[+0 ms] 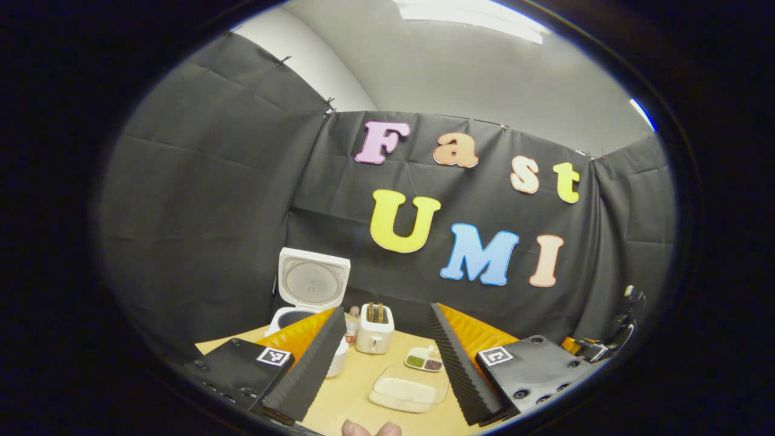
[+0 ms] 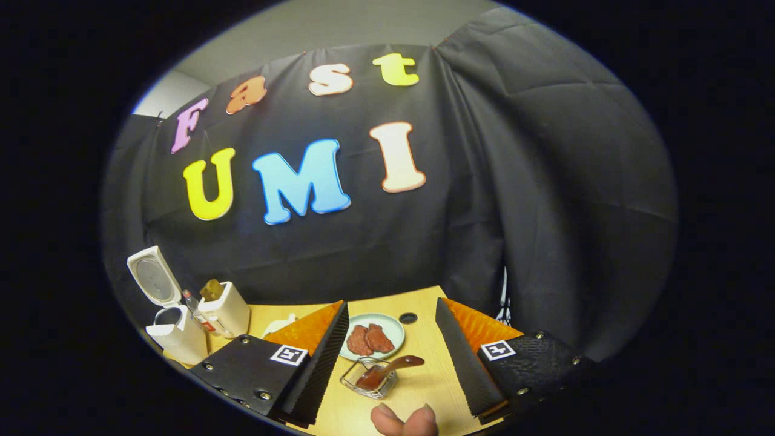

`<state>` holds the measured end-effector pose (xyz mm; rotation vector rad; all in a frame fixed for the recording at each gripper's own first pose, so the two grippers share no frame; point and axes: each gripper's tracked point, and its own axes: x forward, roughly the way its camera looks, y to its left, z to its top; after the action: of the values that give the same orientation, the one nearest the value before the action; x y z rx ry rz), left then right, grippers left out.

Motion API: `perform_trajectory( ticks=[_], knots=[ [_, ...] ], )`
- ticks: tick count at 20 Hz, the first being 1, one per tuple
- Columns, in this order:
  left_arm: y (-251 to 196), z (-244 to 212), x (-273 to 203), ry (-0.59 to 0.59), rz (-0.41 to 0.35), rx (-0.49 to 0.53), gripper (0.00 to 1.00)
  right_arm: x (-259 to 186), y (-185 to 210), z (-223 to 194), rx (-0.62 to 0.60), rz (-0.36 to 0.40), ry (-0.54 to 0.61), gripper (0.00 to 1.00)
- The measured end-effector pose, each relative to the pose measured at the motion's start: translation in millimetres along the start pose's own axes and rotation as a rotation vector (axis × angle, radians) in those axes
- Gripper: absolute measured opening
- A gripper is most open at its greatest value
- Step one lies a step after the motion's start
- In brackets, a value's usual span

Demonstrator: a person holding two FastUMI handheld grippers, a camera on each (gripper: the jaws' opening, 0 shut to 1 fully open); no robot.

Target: Close the left gripper, press the button to open the rice cooker; take a wooden spoon from the chopstick holder with the right hand, scoop a spoonful of rice and pour it into the rice cooker, then put the wooden spoon back into the chopstick holder.

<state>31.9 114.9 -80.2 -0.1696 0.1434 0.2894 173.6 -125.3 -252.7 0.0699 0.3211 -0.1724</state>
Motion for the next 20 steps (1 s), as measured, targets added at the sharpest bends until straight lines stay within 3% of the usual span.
perform_trajectory(
  ticks=[5, 6, 8, 11, 13, 16, 18, 20],
  knots=[
    [49, 21, 61, -0.051, -0.008, 0.021, 0.93, -49, 78, 26, -0.004, 0.105, -0.056, 0.89],
    [60, 27, 79, -0.06, -0.014, 0.022, 1.0, -56, 97, 31, -0.023, 0.116, -0.078, 0.88],
    [83, 36, 116, -0.064, -0.025, 0.002, 0.93, -66, 134, 34, -0.05, 0.115, -0.089, 0.88],
    [125, 48, 177, -0.075, -0.01, -0.014, 0.92, -82, 187, 45, -0.054, 0.113, -0.108, 0.88],
    [147, 58, 219, -0.086, -0.011, -0.014, 0.96, -90, 217, 48, -0.054, 0.116, -0.122, 0.88],
    [175, 68, 292, -0.102, -0.01, 0.02, 0.92, -101, 248, 53, -0.1, 0.1, -0.145, 0.88],
    [191, 58, 342, -0.073, 0.004, 0.035, 1.0, -107, 269, 48, -0.108, 0.101, -0.128, 0.89],
    [209, 44, 396, -0.038, 0.032, 0.058, 1.0, -109, 278, 46, -0.122, 0.088, -0.12, 0.89]
  ],
)
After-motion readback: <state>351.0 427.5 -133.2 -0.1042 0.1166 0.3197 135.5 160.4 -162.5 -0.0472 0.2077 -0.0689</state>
